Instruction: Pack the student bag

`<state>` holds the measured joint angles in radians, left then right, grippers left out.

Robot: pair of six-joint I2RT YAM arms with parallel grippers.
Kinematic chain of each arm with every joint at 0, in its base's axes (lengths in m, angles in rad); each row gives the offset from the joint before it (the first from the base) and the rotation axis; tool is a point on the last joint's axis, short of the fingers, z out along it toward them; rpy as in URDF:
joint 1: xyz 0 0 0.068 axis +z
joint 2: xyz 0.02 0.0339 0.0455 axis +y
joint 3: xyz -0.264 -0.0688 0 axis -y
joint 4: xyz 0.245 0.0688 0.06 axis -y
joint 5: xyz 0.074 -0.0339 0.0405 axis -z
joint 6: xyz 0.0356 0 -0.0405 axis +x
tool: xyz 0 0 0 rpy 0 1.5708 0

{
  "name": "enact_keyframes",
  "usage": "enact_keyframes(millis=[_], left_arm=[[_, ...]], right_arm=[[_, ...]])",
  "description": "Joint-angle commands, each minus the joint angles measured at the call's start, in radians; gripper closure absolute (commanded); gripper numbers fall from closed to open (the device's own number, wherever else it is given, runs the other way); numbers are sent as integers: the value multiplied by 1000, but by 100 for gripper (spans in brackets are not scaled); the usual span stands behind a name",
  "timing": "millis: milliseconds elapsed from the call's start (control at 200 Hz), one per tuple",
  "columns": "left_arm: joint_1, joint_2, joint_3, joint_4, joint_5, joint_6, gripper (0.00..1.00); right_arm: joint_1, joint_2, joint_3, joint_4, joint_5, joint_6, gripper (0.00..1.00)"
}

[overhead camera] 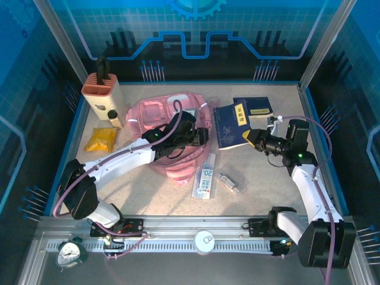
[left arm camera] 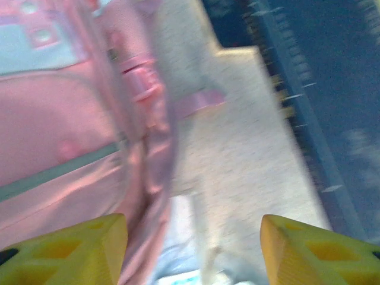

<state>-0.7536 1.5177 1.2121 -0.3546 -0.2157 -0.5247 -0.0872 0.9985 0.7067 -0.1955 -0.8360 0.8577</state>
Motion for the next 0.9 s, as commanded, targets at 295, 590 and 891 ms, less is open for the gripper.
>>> enact_keyframes(millis=[295,590,891], left_arm=[[8,123,85,-296,-180,360,33],[3,199,103,-222,11,365,45],[3,270,98,-206,59,348,59]], right_arm=[[-20,-28,37,-128,27,-118,90],[-32,-24,17,-124,28,-118,90],[-55,-20,7,-125,14,-129,90]])
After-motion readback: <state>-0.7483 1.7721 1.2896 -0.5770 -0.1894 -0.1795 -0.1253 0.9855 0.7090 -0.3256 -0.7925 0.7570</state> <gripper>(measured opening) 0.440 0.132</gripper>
